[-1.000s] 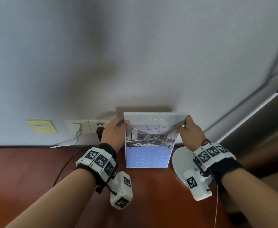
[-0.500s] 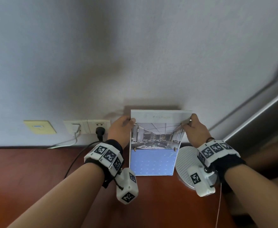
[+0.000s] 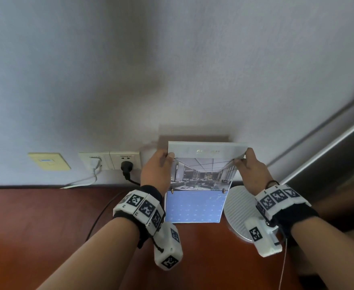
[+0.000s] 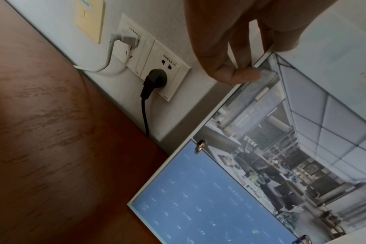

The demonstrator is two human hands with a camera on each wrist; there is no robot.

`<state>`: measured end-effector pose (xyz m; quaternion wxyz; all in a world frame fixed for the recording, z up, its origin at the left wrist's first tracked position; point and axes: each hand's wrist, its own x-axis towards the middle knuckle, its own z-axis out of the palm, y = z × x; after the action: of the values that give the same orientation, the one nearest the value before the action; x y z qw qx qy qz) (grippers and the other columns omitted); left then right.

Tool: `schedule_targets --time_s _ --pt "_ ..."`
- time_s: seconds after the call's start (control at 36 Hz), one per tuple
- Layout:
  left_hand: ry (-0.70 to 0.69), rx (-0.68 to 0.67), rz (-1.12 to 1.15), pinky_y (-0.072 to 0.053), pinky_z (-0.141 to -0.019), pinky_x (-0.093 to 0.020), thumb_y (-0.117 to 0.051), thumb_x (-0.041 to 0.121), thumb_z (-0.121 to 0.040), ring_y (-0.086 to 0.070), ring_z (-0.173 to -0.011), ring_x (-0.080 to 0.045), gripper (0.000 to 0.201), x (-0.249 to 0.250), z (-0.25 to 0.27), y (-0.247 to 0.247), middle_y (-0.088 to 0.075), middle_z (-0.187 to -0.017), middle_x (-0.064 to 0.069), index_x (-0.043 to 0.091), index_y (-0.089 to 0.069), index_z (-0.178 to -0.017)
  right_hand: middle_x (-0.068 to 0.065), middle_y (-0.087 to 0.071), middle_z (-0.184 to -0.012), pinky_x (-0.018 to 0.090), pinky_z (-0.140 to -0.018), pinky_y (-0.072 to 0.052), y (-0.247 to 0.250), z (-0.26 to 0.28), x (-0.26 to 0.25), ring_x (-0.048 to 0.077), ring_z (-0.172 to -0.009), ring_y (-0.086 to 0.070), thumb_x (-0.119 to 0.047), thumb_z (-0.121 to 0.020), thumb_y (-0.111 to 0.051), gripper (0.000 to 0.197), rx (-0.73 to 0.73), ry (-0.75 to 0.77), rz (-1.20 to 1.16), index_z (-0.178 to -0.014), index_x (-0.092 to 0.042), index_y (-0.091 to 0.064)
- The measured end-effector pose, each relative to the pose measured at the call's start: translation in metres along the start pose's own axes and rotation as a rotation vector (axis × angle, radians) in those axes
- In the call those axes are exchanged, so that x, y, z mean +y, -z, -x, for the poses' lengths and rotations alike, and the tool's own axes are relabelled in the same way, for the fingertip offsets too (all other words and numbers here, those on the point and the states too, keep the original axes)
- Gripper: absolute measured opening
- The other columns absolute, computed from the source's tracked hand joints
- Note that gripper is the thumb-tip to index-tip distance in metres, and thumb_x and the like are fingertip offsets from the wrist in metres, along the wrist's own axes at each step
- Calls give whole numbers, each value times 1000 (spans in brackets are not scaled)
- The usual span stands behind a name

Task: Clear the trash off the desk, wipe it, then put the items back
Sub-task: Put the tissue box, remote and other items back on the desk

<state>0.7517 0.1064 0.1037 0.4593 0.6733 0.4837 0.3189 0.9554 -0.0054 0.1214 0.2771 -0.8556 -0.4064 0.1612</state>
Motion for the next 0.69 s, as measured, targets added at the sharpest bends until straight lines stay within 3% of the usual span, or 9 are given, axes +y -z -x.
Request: schedule_targets --time_s 0.06,0.14,0.25,0.36,0.42,0.47,0.53,0.61,0.69 --pt "3 -7 -4 -52 -87 -45 -45 34 -99 -64 -88 -26 11 2 -1 1 -60 -94 11 27 -54 -96 18 -64 -99 33 -57 -29 0 -1 0 26 -72 -49 -23 -100 -39 14 -7 1 9 -108 -12 -36" --pt "-17 -27 -43 -51 -86 -42 -44 34 -99 -63 -87 -25 17 4 -2 4 -63 -102 6 23 -58 -101 18 -64 -99 32 -59 -29 -1 -3 0 27 -74 -49 -23 -100 -39 11 -1 -14 5 -104 -14 -33" --pt "-7 -34 -68 -41 -78 -28 -43 32 -100 -59 -88 -20 23 7 2 7 -60 -101 7 17 -59 -108 16 -65 -104 31 -66 -33 -2 -3 3 28 -81 -54 -23 -100 -39 20 -1 -33 -20 -114 -9 -38" --pt "75 -105 -31 -35 -88 -24 -45 31 -100 -52 -103 -13 31 11 4 11 -58 -119 0 15 -53 -125 6 -60 -127 28 -70 -39 -2 6 5 25 -106 -59 -22 -96 -49 42 -5 -70 -127 -132 -19 -29" --pt "121 -127 37 -34 -94 -24 -49 31 -98 -49 -114 -14 39 11 7 16 -52 -134 -1 19 -44 -135 9 -47 -141 27 -83 -44 -1 15 7 23 -125 -50 -22 -93 -55 61 -10 -74 -180 -142 -25 -18" --pt "150 -111 84 -33 -92 -23 -52 34 -96 -47 -114 -15 48 12 13 24 -45 -141 -3 24 -37 -140 13 -33 -150 32 -98 -40 3 24 8 27 -131 -44 -22 -91 -60 74 -9 -63 -210 -146 -30 -11" --pt "153 -95 82 -33 -97 -26 -52 38 -96 -45 -123 -21 55 12 18 33 -41 -146 -7 26 -31 -145 12 -26 -153 38 -106 -36 10 32 9 30 -133 -41 -22 -90 -62 79 5 -34 -208 -147 -32 -9" --pt "136 -95 41 -29 -106 -31 -51 40 -96 -34 -138 -23 57 15 27 48 -36 -150 -8 26 -29 -147 9 -25 -153 45 -109 -33 20 46 5 30 -134 -37 -22 -88 -65 80 22 4 -198 -147 -31 -12" --pt "115 -108 44 -30 -97 -25 -52 35 -96 -39 -133 -24 54 23 42 64 -37 -148 -9 25 -32 -145 8 -26 -153 44 -108 -35 26 64 -4 29 -134 -37 -20 -88 -65 78 25 14 -188 -146 -31 -14"
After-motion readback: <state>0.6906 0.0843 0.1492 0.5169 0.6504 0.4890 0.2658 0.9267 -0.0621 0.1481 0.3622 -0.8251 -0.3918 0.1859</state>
